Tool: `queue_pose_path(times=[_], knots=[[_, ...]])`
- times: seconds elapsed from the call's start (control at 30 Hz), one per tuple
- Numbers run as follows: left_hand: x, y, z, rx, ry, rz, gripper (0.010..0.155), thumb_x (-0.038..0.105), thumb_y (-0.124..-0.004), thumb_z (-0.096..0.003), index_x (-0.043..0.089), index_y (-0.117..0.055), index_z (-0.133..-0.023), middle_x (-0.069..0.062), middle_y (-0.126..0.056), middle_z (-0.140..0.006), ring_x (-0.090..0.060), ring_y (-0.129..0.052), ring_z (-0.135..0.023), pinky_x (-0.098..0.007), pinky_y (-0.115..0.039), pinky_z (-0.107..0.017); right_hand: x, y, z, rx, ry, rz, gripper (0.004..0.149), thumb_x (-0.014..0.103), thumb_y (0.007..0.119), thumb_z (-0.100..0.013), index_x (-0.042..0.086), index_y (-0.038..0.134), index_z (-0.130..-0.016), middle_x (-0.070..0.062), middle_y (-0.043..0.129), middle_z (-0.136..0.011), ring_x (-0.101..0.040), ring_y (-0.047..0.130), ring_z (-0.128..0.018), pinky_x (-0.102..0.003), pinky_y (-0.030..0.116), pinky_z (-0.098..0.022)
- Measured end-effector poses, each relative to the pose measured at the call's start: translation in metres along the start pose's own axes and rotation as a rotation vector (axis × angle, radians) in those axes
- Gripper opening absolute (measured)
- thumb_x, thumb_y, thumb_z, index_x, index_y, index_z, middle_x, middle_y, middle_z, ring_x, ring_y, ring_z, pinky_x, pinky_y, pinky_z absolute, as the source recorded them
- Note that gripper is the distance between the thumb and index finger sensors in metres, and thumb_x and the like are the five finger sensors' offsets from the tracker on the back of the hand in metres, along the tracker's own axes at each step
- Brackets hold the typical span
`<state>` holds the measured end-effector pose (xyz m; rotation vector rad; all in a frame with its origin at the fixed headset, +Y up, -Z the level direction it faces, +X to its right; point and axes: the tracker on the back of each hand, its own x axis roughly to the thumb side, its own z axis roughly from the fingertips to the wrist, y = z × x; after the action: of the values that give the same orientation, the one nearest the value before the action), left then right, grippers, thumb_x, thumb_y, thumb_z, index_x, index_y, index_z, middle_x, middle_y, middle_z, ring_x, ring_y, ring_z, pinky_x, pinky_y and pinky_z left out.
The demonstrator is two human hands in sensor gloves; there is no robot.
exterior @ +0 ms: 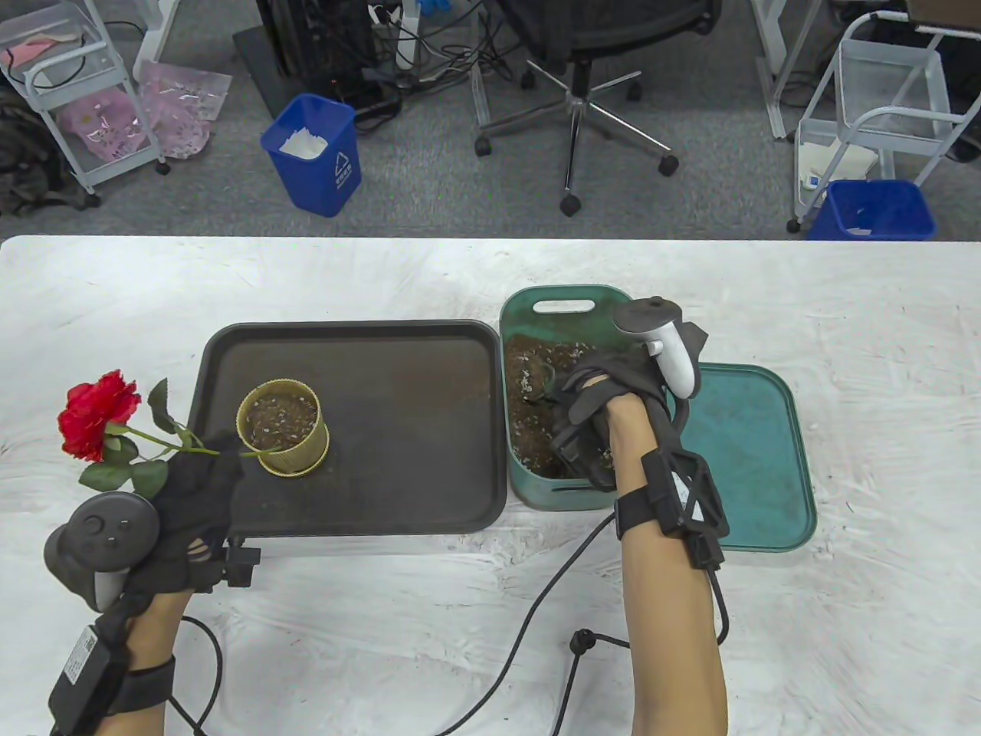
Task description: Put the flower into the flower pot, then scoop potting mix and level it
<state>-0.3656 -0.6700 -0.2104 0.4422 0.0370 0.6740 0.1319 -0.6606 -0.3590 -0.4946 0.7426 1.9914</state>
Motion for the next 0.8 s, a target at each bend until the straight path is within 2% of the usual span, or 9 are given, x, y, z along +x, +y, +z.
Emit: queue_pose_path(times=[0.43, 0.6, 0.8], knots=[[0.000, 0.000, 0.000, -0.001, 0.000, 0.006, 0.046, 0.040, -0.081, -0.0386, 0.016, -0.094, -0.076, -0.002, -0.105, -0.055, -0.026, -0.109, -0.034, -0.042, -0.092, -0.035, -0.021, -0.007, 0.027, -0.043, -0.088, -0.245, 0.053, 0.029, 0.074, -0.040, 0.000, 0.073, -0.084, -0.021, 0.094, -0.063, -0.025, 0.109, -0.025, -0.038, 0.099, -0.010], [0.000, 0.000, 0.000, -0.002, 0.001, 0.006, 0.046, 0.040, -0.081, -0.0387, 0.016, -0.094, -0.076, -0.002, -0.105, -0.055, -0.026, -0.109, -0.034, -0.042, -0.092, -0.035, -0.022, -0.009, 0.040, -0.065, -0.142, -0.284, 0.053, 0.029, 0.075, -0.040, 0.000, 0.073, -0.084, -0.021, 0.094, -0.063, -0.025, 0.109, -0.025, -0.038, 0.099, -0.010], [0.001, -0.001, 0.000, -0.002, -0.002, 0.005, 0.046, 0.040, -0.081, -0.0387, 0.016, -0.094, -0.076, -0.002, -0.105, -0.055, -0.026, -0.109, -0.034, -0.042, -0.092, -0.035, -0.017, 0.001, 0.054, -0.056, -0.222, -0.340, 0.053, 0.030, 0.075, -0.040, 0.000, 0.073, -0.083, -0.022, 0.094, -0.063, -0.025, 0.110, -0.025, -0.038, 0.099, -0.010]])
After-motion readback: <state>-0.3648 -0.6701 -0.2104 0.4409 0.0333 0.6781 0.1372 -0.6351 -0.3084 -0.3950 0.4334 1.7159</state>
